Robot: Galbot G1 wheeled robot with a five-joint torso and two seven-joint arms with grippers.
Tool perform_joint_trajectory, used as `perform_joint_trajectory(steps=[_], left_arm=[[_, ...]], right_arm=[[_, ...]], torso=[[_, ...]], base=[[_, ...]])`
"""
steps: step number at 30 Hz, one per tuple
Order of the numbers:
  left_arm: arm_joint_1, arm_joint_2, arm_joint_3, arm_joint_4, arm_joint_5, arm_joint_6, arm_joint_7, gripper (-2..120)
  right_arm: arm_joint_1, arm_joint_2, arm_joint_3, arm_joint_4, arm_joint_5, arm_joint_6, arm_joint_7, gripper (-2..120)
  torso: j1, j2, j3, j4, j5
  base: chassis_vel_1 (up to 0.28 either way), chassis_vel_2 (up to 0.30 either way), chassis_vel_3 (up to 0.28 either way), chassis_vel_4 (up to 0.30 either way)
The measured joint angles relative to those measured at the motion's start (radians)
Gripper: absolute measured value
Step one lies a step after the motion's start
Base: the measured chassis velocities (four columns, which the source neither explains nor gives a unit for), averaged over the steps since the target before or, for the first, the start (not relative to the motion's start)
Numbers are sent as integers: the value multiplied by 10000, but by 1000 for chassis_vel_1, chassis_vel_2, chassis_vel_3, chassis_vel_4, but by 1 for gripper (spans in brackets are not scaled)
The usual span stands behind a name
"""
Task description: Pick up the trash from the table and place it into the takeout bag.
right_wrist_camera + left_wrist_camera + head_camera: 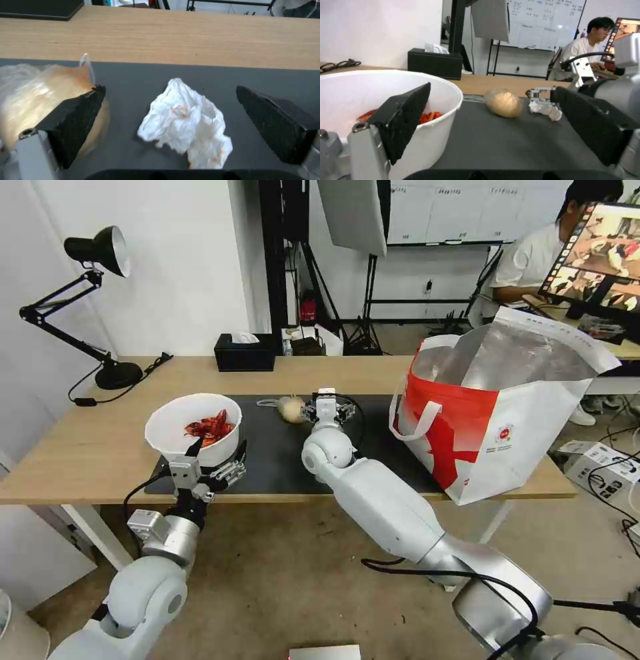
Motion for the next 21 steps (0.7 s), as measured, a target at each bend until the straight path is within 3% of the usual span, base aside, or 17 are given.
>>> perform_joint_trajectory(steps=[14, 21], left_arm=[[3, -7, 41, -40, 5, -5, 10, 100], [8, -16, 76, -43, 5, -6, 17, 100]], right_arm=[[307, 430, 372, -1277, -357, -94, -589, 100], [249, 432, 420, -1347, -384, -414, -621, 100]], torso=[[0, 0, 0, 1, 0], [0, 0, 0, 1, 0]], base=[[0, 0, 0, 0], [0, 0, 0, 0]])
